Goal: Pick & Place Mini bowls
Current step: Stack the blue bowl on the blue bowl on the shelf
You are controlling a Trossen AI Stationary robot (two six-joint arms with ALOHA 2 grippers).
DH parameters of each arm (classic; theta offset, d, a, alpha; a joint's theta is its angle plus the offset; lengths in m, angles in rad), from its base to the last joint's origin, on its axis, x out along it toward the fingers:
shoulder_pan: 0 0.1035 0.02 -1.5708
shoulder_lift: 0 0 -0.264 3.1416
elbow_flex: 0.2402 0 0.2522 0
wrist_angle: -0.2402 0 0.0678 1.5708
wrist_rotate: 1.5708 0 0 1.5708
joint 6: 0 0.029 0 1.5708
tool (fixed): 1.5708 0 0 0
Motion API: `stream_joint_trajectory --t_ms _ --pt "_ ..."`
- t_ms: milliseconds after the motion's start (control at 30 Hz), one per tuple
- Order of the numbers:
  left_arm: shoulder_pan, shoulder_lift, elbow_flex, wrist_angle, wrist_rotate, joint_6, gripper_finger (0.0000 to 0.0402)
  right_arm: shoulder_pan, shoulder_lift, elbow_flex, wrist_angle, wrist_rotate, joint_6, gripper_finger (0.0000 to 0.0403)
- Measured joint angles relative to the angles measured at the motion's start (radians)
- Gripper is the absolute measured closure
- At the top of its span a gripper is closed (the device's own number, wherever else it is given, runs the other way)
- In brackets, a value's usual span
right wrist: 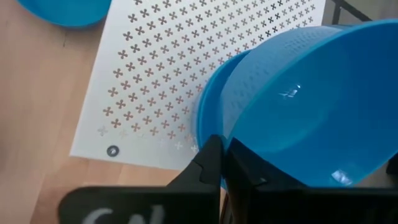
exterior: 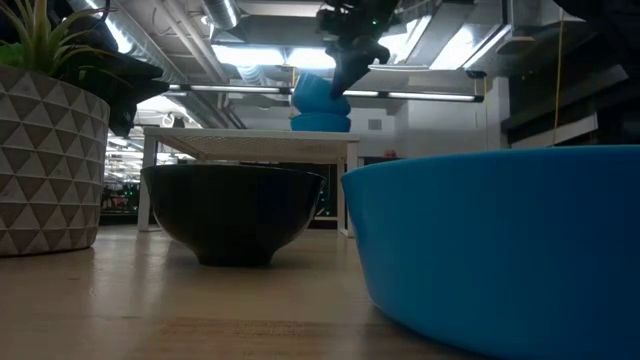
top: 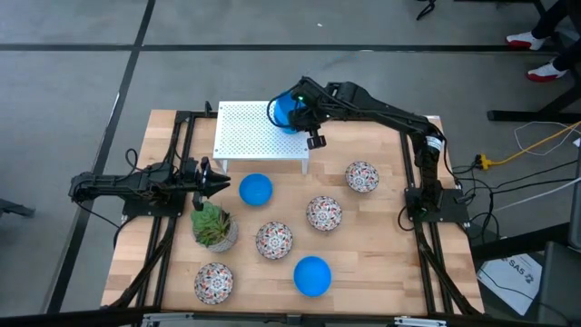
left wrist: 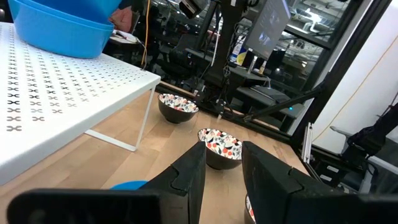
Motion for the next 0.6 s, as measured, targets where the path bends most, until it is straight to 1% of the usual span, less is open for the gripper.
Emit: stream_joint_trajectory --t_ms 100,233,333,600 --pt "0.000 0.000 0.000 0.000 0.000 0.000 0.0302 -0.006 0.002 0.000 0.000 0.004 -0.001 0.0391" --pt "0.000 0.000 0.000 0.000 0.000 0.000 0.0302 -0.018 0.003 0.000 -0.018 0.047 -0.001 0.0373" --pt "0.000 0.000 0.000 0.000 0.000 0.000 0.0302 -0.026 0.003 0.000 -0.017 0.052 -0.001 0.0364" --pt "0.000 0.000 0.000 0.000 0.000 0.000 0.0302 -0.027 0.003 0.000 -0.016 0.052 0.005 0.0367"
